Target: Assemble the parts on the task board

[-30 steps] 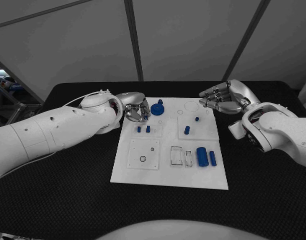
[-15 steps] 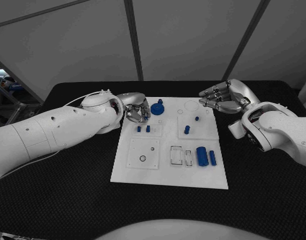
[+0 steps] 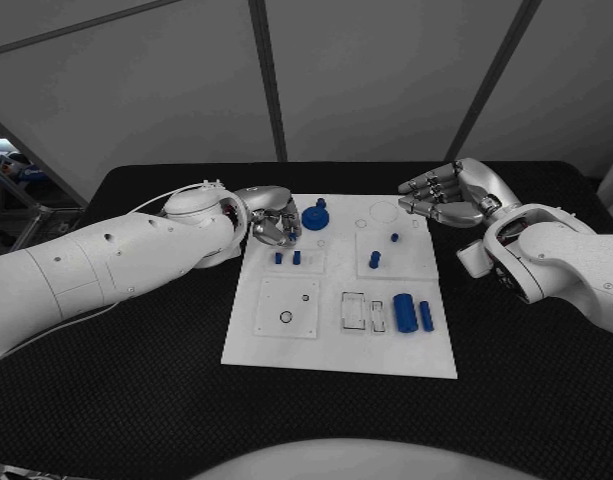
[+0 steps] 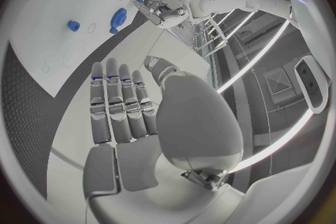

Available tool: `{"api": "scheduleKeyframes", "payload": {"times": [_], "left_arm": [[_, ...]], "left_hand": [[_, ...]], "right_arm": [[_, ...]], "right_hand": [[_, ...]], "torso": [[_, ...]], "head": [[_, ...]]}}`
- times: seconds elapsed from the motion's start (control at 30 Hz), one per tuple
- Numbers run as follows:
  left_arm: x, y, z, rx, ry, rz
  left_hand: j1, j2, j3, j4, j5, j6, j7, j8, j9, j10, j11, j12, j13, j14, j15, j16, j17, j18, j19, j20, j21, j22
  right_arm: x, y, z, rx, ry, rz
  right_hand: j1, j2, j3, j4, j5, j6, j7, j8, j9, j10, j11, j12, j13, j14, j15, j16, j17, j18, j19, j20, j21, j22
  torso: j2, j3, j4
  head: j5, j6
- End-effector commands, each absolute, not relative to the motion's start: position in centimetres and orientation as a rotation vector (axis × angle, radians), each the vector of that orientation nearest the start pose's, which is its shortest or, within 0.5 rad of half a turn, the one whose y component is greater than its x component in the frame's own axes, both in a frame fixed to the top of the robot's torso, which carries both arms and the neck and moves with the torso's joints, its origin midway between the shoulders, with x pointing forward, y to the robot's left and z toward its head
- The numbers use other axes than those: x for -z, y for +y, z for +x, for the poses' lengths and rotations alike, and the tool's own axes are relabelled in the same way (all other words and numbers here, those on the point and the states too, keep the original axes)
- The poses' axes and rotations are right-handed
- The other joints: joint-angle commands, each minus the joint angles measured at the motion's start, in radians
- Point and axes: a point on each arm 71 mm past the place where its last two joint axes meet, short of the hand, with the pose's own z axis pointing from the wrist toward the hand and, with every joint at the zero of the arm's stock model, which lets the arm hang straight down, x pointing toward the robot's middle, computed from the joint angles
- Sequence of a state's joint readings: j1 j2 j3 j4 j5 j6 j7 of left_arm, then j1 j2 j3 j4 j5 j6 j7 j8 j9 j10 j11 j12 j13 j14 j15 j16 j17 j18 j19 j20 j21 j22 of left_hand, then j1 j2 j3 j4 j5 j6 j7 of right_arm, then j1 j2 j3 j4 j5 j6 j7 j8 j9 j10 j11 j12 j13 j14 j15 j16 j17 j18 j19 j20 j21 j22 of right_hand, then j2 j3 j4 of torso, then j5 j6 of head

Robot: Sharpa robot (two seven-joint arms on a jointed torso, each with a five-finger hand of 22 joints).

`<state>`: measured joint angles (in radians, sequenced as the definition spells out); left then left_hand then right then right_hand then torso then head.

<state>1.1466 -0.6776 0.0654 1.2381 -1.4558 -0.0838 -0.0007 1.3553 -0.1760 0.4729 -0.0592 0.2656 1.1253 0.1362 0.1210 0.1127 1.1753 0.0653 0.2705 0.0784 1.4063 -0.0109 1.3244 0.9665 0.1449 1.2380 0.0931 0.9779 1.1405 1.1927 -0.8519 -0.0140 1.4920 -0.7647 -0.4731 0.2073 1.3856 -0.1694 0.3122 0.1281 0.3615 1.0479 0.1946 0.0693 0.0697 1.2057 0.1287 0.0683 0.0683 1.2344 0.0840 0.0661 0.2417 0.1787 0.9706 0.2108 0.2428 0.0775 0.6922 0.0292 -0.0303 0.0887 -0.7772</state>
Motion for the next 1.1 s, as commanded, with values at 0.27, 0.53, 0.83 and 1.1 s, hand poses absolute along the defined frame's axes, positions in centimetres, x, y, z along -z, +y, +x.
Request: {"api": "scheduleKeyframes", "payload": {"times": [0.27,0.53,0.83,1.1], "left_arm": [[20.9,19.5,53.2,0.636,1.854,0.175],[20.8,19.7,53.2,0.63,1.851,0.169],[20.8,20.2,53.3,0.616,1.851,0.16],[20.6,21.5,53.1,0.605,1.83,0.146]], "left_hand": [[-0.027,-0.019,-0.009,0.005,-0.005,-0.043,0.013,-0.036,-0.019,-0.035,0.02,-0.039,-0.01,-0.018,0.019,-0.019,-0.039,0.001,-0.024,0.014,-0.037,-0.018],[-0.035,-0.03,-0.015,0.006,-0.004,-0.076,0.016,-0.058,-0.035,-0.054,0.026,-0.064,-0.012,-0.031,0.024,-0.03,-0.069,0.006,-0.034,0.02,-0.06,-0.029],[-0.035,-0.034,-0.022,0.005,-0.004,-0.115,0.016,-0.06,-0.047,-0.074,0.03,-0.085,-0.013,-0.043,0.028,-0.042,-0.1,0.01,-0.042,0.024,-0.08,-0.04],[-0.032,-0.032,-0.025,0.004,-0.004,-0.119,0.017,-0.057,-0.047,-0.084,0.033,-0.093,-0.013,-0.05,0.03,-0.05,-0.119,0.012,-0.047,0.026,-0.091,-0.046]], "right_arm": [[16.7,-21.8,49.5,-1.102,1.489,0.428],[16.7,-21.9,49.6,-1.1,1.491,0.43],[16.9,-22.0,49.6,-1.073,1.52,0.405],[17.4,-22.7,50.0,-0.941,1.584,0.244]], "right_hand": [[-0.009,0.004,0.008,0.0,0.003,-0.009,0.0,-0.002,0.0,-0.005,0.001,-0.001,-0.001,-0.005,0.001,-0.001,-0.001,0.005,0.001,0.005,-0.007,-0.001],[-0.009,0.004,0.008,-0.001,0.003,-0.009,0.0,-0.003,0.0,-0.005,0.001,-0.001,-0.001,-0.006,0.001,-0.001,-0.001,0.005,0.001,0.005,-0.007,-0.001],[-0.008,-0.002,0.012,-0.01,-0.001,-0.018,0.007,-0.004,-0.001,-0.028,0.01,-0.005,-0.003,-0.021,0.013,-0.004,-0.009,0.005,0.0,0.006,-0.019,-0.006],[0.019,0.0,0.013,-0.049,-0.073,-0.007,-0.005,0.003,0.002,-0.057,0.004,-0.001,-0.002,0.036,-0.005,0.027,-0.002,0.008,0.062,-0.013,0.004,0.006]], "torso": [[0.0,-0.0003,0.0002],[0.0,-0.0002,0.0001],[0.0,-0.0003,-0.0001],[-0.001,-0.0016,0.0]], "head": [[0.001,0.0],[0.001,-0.001],[0.002,-0.001],[-0.001,0.001]]}}
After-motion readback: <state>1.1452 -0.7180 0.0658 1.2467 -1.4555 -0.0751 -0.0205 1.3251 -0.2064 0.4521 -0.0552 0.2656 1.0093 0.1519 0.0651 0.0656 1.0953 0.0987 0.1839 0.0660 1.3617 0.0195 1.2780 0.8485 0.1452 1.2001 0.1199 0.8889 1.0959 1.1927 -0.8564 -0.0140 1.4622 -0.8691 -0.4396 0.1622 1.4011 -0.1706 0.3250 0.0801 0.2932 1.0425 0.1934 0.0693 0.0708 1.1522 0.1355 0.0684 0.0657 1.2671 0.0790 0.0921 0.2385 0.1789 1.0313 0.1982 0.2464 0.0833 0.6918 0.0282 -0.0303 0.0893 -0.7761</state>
